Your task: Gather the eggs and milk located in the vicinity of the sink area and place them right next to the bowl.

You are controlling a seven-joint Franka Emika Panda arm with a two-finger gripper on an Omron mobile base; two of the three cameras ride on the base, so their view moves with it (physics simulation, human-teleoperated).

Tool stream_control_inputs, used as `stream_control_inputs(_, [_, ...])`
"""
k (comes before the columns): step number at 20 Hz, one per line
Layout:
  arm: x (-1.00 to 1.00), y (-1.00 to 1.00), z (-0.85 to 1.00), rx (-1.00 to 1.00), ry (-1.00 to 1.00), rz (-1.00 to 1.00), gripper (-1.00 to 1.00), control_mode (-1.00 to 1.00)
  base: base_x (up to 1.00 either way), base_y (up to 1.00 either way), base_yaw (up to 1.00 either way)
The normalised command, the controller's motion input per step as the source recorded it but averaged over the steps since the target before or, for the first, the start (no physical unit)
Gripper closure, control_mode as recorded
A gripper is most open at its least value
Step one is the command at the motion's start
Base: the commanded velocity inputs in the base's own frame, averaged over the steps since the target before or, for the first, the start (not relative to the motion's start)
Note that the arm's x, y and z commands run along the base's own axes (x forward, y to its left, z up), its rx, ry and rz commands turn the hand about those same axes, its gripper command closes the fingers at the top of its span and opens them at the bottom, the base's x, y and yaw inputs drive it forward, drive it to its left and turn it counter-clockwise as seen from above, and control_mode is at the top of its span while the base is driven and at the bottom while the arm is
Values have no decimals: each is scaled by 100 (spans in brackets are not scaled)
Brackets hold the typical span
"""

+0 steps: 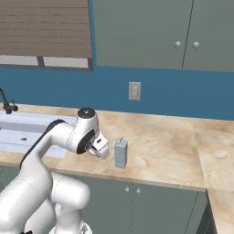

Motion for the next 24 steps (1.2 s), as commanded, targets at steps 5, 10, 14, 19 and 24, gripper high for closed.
stream_control_inputs(5, [-22, 25, 84, 1, 0, 8, 100, -100, 0, 0, 0])
stream_control_inputs(10, [-19, 21, 59, 0, 0, 20, 100, -100, 0, 0, 0])
stream_control_inputs(14, [-15, 34, 7, 0, 0, 23, 100, -100, 0, 0, 0])
stream_control_inputs(19, [-7, 32, 0, -1, 0, 32, 100, -100, 0, 0, 0])
stream_control_inputs(24, [-14, 7, 0, 0, -5, 20, 100, -100, 0, 0, 0])
